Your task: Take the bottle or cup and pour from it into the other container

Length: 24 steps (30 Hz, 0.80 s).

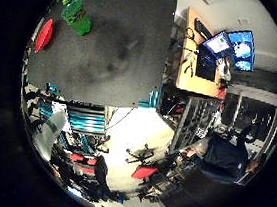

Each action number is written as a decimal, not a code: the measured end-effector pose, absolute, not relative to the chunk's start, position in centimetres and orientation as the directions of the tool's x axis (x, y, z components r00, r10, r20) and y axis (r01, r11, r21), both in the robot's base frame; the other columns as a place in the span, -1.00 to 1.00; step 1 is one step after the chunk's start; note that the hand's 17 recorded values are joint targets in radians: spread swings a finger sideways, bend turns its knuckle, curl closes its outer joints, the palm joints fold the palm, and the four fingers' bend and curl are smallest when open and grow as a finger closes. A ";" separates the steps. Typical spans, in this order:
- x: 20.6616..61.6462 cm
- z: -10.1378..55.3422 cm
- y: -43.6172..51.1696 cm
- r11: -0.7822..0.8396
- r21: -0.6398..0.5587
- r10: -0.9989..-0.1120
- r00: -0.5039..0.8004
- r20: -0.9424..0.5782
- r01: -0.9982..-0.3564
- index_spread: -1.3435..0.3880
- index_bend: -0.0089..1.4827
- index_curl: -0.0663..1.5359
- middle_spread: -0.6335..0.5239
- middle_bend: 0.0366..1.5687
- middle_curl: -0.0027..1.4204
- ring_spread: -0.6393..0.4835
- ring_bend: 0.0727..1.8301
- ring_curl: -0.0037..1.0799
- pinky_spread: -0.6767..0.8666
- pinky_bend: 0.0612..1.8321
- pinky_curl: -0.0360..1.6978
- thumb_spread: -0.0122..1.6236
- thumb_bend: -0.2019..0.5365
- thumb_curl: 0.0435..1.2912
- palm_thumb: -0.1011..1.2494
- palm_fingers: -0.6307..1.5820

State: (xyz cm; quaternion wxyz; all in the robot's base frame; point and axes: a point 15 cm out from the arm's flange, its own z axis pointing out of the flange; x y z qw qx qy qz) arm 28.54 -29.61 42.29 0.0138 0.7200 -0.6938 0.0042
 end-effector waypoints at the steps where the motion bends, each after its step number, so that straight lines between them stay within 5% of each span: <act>1: 28.5 42.3 -29.6 -0.037 0.014 -0.999 0.037 0.025 -0.999 0.14 -0.71 -0.44 0.26 -0.83 -0.64 0.53 -0.86 -0.55 0.46 -0.53 -0.77 0.30 -0.51 -0.47 0.24 -0.40; 24: 30.5 40.3 -29.1 -0.055 -0.068 -0.992 0.062 -0.108 -0.996 0.20 -0.77 -0.52 0.28 -0.80 -0.60 0.50 -0.83 -0.50 0.44 -0.47 -0.75 0.28 -0.54 -0.56 0.02 -0.38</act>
